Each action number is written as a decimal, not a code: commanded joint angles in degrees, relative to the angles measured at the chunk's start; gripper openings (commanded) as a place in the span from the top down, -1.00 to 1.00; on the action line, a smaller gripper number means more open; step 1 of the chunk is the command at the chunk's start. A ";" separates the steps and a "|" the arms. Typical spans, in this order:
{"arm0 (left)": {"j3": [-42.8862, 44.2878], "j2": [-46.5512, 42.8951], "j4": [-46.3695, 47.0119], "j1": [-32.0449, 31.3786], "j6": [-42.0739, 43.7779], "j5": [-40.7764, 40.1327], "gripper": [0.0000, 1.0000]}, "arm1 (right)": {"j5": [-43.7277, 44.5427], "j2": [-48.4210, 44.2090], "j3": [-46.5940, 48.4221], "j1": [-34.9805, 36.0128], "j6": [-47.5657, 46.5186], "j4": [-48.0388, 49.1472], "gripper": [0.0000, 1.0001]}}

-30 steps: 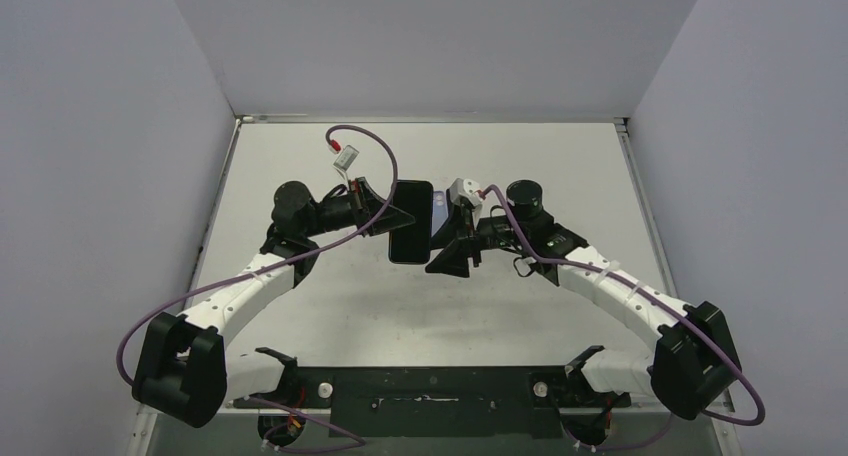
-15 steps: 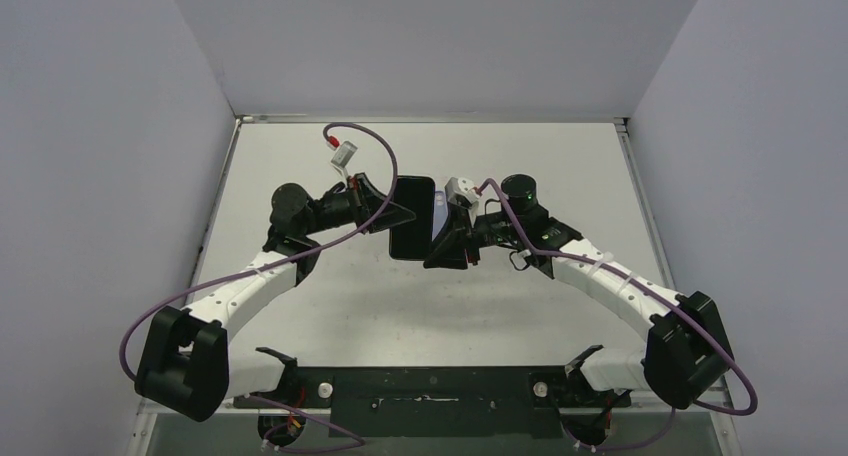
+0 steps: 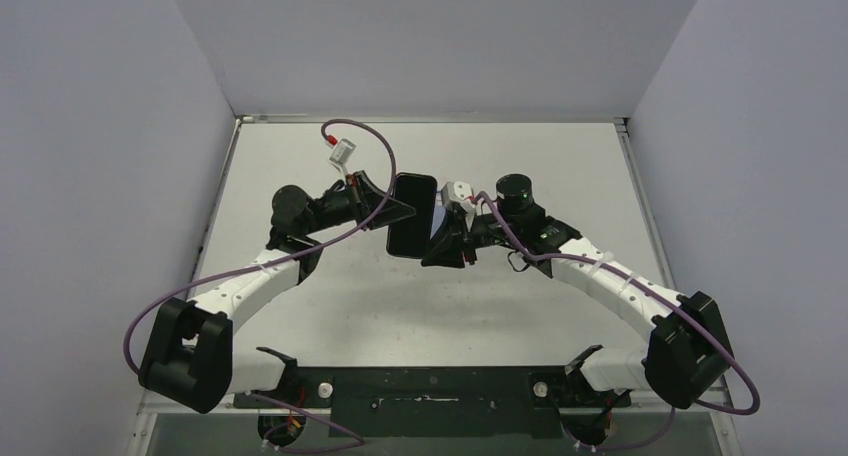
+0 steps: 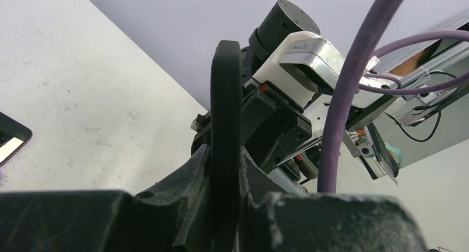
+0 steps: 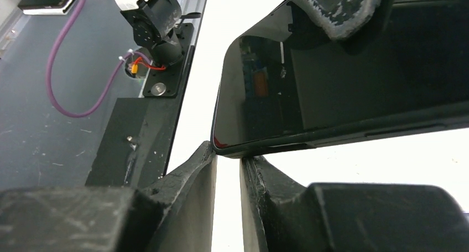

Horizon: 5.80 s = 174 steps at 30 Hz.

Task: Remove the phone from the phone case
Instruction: Remove the phone case from the phone.

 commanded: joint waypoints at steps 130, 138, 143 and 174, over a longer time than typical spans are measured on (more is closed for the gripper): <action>-3.57 1.12 2.38 -2.31 -5.54 -18.65 1.00 | 34.29 -11.72 -8.00 -0.87 16.88 11.92 0.08; -2.81 2.21 -1.12 -2.59 -4.05 -28.28 1.00 | 35.54 -16.96 -10.88 -0.79 39.79 13.48 -0.18; -3.53 2.67 0.79 -3.15 -6.22 -30.80 1.00 | 35.28 -15.89 -12.03 -0.84 52.27 18.25 -0.21; -4.53 4.09 11.14 -5.01 -11.73 -31.71 1.00 | 37.91 -12.32 -11.70 -0.88 59.92 14.01 -0.03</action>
